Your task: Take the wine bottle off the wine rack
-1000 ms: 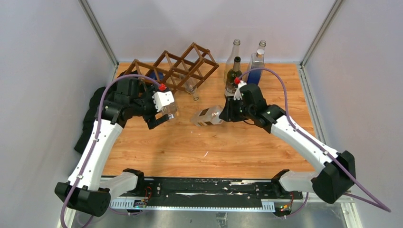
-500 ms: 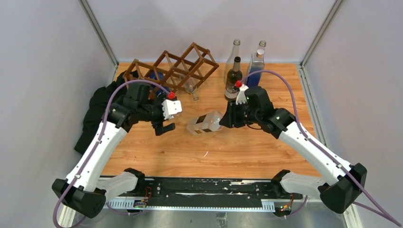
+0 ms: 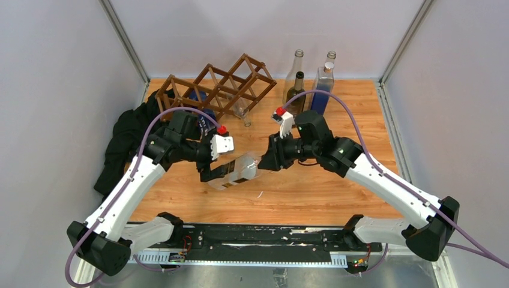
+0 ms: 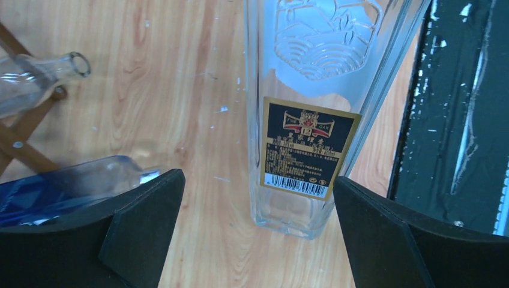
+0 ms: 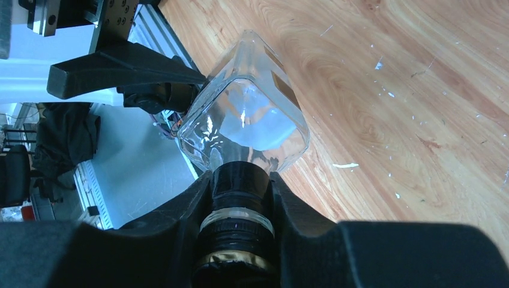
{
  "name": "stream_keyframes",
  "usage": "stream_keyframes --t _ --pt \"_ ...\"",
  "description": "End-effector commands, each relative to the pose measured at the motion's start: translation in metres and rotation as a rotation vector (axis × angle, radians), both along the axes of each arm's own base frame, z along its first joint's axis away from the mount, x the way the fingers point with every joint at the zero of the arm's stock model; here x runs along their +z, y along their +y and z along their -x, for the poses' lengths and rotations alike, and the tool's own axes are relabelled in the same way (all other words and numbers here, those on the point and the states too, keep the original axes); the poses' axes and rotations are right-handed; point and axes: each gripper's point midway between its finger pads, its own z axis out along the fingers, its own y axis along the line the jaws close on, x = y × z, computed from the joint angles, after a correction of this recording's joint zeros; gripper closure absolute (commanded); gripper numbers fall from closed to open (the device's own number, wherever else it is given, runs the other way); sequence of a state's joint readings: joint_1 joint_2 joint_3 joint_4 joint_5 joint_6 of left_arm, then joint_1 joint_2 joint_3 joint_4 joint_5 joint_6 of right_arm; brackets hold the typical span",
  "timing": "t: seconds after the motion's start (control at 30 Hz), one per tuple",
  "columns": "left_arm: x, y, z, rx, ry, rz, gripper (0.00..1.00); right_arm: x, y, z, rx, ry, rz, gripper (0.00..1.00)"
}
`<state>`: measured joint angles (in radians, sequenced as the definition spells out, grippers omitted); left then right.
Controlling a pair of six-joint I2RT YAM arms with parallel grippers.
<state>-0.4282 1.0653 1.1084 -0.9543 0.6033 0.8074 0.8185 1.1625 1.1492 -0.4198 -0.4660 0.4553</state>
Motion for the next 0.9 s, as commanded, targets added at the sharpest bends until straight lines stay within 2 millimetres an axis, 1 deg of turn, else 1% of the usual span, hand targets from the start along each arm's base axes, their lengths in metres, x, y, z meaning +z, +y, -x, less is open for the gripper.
stream_keyframes --t 0.0,0.17,0.27,0.33,0.43,0.6,0.87 --pt "-0.010 -0.009 0.018 -0.045 0.074 0.053 0.00 0.090 0.031 0.018 0.140 -0.153 -0.271 1.00" --pt "-0.011 -0.011 0.031 -0.081 0.076 0.081 0.00 0.094 0.038 0.025 0.175 -0.169 -0.277 1.00" --pt "-0.010 -0.012 0.041 -0.114 0.096 0.099 0.00 0.092 0.040 0.025 0.176 -0.185 -0.262 1.00" --pt "-0.012 -0.012 0.050 -0.135 0.119 0.106 0.00 0.091 0.040 0.024 0.176 -0.194 -0.253 1.00" --pt "-0.019 -0.009 0.058 -0.150 0.141 0.095 0.00 0.092 0.039 0.024 0.178 -0.216 -0.238 1.00" --pt "-0.030 -0.005 0.061 -0.140 0.157 0.068 0.00 0.097 0.037 0.024 0.179 -0.238 -0.229 1.00" --pt "-0.033 0.000 0.061 -0.134 0.136 0.054 0.00 0.092 0.029 0.013 0.120 -0.278 -0.160 1.00"
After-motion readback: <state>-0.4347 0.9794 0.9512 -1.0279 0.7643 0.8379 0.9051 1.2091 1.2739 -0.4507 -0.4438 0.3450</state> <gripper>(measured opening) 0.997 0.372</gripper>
